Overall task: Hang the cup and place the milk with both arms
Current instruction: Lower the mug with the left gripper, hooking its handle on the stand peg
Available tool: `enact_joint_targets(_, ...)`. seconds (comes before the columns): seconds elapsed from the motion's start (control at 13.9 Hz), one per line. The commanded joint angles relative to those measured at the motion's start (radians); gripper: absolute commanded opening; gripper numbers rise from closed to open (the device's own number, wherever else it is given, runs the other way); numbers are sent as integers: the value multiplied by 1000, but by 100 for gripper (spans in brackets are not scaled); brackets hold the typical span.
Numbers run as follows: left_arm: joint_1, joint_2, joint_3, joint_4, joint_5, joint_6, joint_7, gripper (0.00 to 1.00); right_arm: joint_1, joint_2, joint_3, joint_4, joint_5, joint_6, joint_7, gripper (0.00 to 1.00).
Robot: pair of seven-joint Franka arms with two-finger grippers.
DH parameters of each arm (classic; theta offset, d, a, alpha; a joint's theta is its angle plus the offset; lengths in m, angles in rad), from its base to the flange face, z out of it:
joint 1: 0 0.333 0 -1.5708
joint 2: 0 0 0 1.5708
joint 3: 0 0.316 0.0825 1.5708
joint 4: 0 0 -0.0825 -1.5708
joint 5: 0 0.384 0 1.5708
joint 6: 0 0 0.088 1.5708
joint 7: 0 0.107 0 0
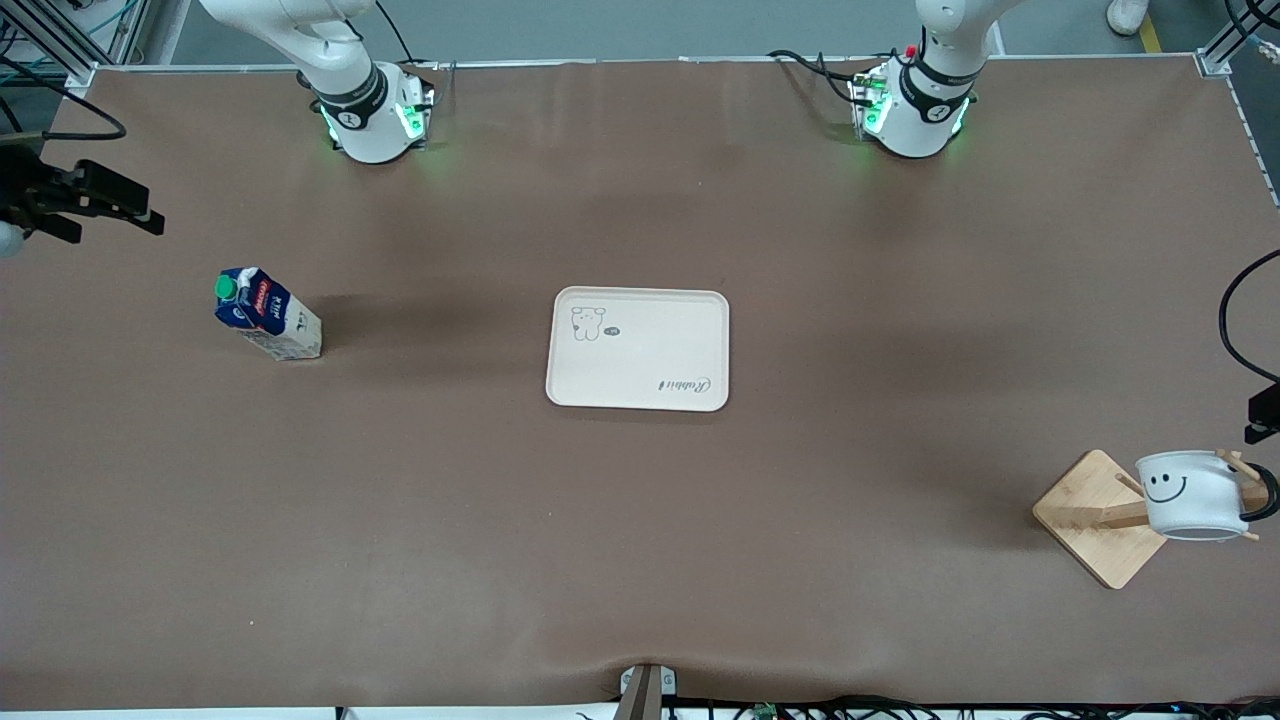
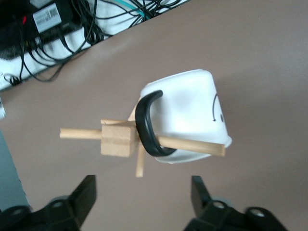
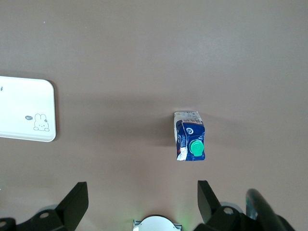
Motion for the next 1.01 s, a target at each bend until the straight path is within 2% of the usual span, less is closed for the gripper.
enact_joint_targets(0.0,1,-41,-6,-3,-28,-60,-41,100,-126,-22,139,-17,-13,13,1,100)
enact_joint_targets(0.22,1,-70,-12,-7,-47,-133,-87,100,-127,-22,136,-17,-13,18,1,100)
enact_joint_targets(0.65,3,-158,-90,-8,-50,-314,-286,100,-114,-16,142,-14,-16,53,-1,100)
enact_joint_targets(0.86,3,-188,-133,-8,-50,-388,-435,100,-98,-12,144,-16,-108,53,-1,100)
enact_joint_targets(0.94,3,-197,-150,-10,-50,-409,-487,100,-100,-9,143,-14,-110,53,-1,100)
